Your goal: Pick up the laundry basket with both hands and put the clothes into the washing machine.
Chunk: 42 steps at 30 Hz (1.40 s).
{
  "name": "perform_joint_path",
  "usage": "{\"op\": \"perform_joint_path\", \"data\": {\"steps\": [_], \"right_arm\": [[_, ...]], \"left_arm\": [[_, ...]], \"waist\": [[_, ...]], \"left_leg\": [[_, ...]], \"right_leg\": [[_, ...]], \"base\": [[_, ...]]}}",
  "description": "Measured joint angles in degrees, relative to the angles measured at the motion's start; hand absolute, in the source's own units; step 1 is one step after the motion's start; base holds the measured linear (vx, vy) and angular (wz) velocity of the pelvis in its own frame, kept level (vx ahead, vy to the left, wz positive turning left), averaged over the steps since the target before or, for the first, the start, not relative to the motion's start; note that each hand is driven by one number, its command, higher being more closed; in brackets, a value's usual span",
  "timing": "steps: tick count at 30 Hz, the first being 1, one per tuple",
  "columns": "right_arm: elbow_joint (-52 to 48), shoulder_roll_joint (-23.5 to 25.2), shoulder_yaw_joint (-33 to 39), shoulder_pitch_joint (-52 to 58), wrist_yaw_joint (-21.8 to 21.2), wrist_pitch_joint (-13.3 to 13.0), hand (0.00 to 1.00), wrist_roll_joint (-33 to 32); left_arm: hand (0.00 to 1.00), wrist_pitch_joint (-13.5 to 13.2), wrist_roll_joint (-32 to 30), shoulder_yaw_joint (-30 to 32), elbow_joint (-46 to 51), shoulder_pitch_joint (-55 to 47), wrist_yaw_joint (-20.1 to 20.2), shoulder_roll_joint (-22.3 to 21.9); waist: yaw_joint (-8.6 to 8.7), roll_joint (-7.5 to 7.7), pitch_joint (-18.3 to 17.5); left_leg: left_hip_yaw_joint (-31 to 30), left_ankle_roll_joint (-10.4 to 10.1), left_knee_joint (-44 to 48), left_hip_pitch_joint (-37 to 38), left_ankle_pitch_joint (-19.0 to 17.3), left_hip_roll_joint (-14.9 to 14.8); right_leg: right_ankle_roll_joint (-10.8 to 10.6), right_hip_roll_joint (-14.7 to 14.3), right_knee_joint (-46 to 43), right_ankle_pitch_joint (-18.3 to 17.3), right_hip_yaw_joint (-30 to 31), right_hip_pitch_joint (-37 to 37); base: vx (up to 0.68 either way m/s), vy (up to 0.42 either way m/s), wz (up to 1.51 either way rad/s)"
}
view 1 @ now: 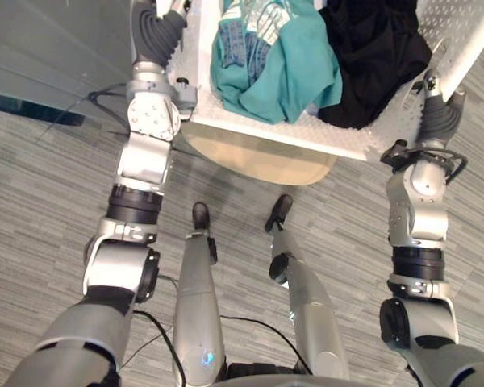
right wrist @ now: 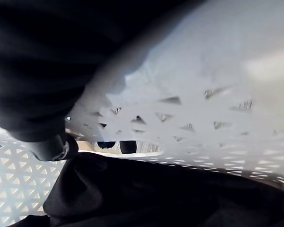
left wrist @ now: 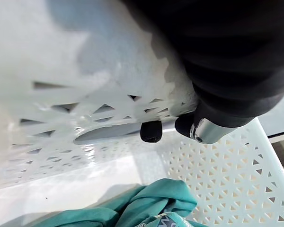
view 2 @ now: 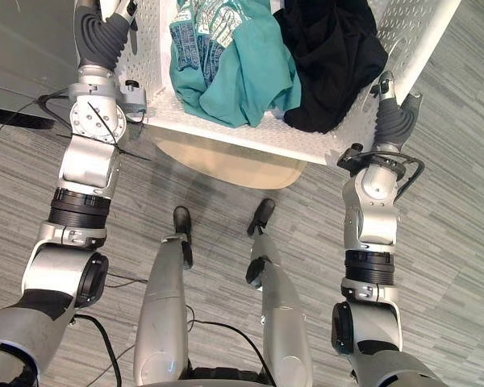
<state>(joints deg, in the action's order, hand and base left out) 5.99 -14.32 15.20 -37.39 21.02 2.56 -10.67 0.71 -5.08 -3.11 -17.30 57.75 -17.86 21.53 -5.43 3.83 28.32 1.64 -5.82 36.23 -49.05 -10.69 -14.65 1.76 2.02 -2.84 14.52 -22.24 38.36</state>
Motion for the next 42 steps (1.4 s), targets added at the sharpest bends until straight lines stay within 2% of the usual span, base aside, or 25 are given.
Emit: {"op": "perform_joint_path", "data": {"steps": [4,9,16,17,18,19,22,28,33,42], "right_arm": [[1.1,0.3,-0.1,0.0,-0.3,0.0,1.0,-0.3],[4.4,0.3,0.0,-0.4,-2.2,0.0,1.0,-0.8],[10.9,-0.3,-0.5,-0.7,-5.7,0.1,1.0,-3.2],[12.4,-0.5,-0.6,-1.1,-6.5,0.1,0.0,-3.5],[12.9,-0.5,-0.6,-1.4,-6.8,0.1,0.0,-3.9],[13.5,-0.9,-0.7,-1.8,-7.5,0.1,0.0,-4.6],[16.3,-2.9,-2.3,-3.4,-9.6,0.0,0.0,-7.0],[20.4,-3.1,-2.8,-6.0,-11.2,-0.4,0.0,-10.2],[20.7,-2.9,-4.8,-6.2,-11.4,-0.5,0.0,-10.2],[20.7,-2.7,-6.3,-5.3,-12.5,-1.1,0.0,-10.1]], "left_arm": [[1.0,0.2,1.0,-1.3,0.0,0.0,0.1,1.3],[1.0,1.6,1.0,-2.6,0.0,0.0,0.6,2.3],[1.0,2.6,2.2,-6.1,-4.6,3.4,3.9,5.1],[1.0,2.8,2.2,-6.7,-6.3,4.6,4.5,5.3],[1.0,2.8,2.3,-6.9,-6.8,5.0,4.9,5.6],[0.0,2.8,2.9,-7.1,-7.7,5.6,5.3,5.9],[0.0,2.9,3.6,-7.4,-11.0,7.3,5.4,6.5],[0.0,3.4,5.7,-6.5,-16.5,11.0,4.9,6.9],[0.0,3.8,5.7,-5.2,-17.1,11.3,3.7,7.4],[0.0,3.3,5.4,-5.2,-17.0,12.6,3.9,7.3]], "waist": [[0.06,0.0,0.0],[0.24,0.0,0.0],[0.42,0.02,0.0],[0.42,0.02,0.0],[0.52,0.02,0.0],[0.65,0.02,0.0],[1.44,0.1,-0.1],[1.42,0.16,0.0],[1.47,0.31,0.0],[1.51,0.57,0.1]], "left_leg": [[0.1,0.0,-0.2,0.1,0.0,-0.1],[0.1,-0.3,-0.7,0.3,0.3,-0.1],[-0.1,-0.8,-2.0,1.1,0.8,-0.3],[-0.1,-0.8,-2.1,1.1,0.9,-0.3],[-0.1,-0.8,-2.1,1.1,0.9,-0.3],[-0.1,-0.8,-2.0,1.1,0.9,-0.3],[-0.1,-0.8,-2.0,1.1,0.9,-0.3],[-0.1,-1.0,-2.2,1.1,1.1,-1.0],[0.0,-1.6,-3.5,1.6,1.8,-1.3],[0.1,-1.7,-3.9,3.3,2.3,-1.4]], "right_leg": [[0.0,0.0,0.1,0.0,0.0,0.0],[0.0,0.0,0.2,0.0,-0.3,-0.1],[0.0,-0.2,1.0,0.0,-1.1,-1.0],[0.0,-0.2,1.0,0.0,-1.1,-1.0],[0.0,-0.2,1.0,0.0,-1.1,-1.0],[0.0,-0.2,1.0,0.0,-1.1,-1.0],[0.0,-0.3,1.0,0.0,-1.3,-1.1],[-0.1,-1.0,1.2,0.0,-1.2,-1.1],[-0.1,-1.2,1.4,0.0,-1.3,-1.0],[-0.1,-1.3,1.4,0.0,-1.3,-2.6]], "base": [[0.0,0.0,0.0],[0.0,0.0,0.0],[0.0,0.006,0.05],[0.0,0.0,0.0],[0.0,0.0,0.0],[0.0,0.0,0.0],[0.0,0.0,0.0],[0.0,0.001,-0.02],[0.0,-0.005,0.0],[0.0,0.007,0.01]]}}
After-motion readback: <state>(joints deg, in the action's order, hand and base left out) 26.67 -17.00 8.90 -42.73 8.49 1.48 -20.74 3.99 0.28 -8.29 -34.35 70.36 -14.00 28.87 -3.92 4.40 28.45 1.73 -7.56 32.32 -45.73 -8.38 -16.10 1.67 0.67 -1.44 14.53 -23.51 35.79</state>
